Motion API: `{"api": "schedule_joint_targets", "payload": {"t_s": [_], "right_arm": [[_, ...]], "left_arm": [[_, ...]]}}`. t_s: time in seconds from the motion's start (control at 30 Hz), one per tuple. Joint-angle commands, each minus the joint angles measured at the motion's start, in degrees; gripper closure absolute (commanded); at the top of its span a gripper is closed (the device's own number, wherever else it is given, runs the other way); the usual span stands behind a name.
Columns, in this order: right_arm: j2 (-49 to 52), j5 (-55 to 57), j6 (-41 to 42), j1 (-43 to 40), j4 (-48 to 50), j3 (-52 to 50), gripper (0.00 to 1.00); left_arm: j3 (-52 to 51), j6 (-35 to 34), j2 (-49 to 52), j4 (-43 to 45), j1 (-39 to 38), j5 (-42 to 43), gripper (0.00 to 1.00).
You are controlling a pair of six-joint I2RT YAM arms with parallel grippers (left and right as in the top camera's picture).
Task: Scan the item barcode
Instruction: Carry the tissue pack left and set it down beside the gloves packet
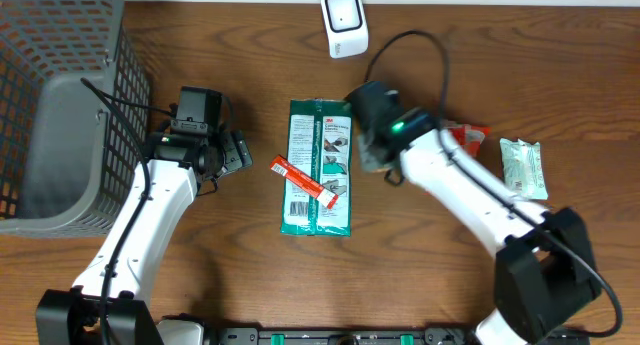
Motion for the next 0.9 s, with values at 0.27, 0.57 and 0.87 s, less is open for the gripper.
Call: {"api": "schedule_joint_targets", "payload": {"t_s": [0.27,0.57,0.87], "right_arm": [[9.6,22.4,3.2,6.4,-0.5,-0.8,0.98],[10.4,17.7,1.6,6.2,1.3,-0.7,0.60],[9.7,13.8,1.0,4.4,2.5,-0.6,0.40]], "left_arm": [[0.6,-0.3,0.3,-0.1,0.2,-0.5,0.11],[0.6,-0.3,0.3,-0.1,0.2,-0.5,0.11],[0.6,-0.3,0.3,-0.1,0.2,-0.5,0.12]]}}
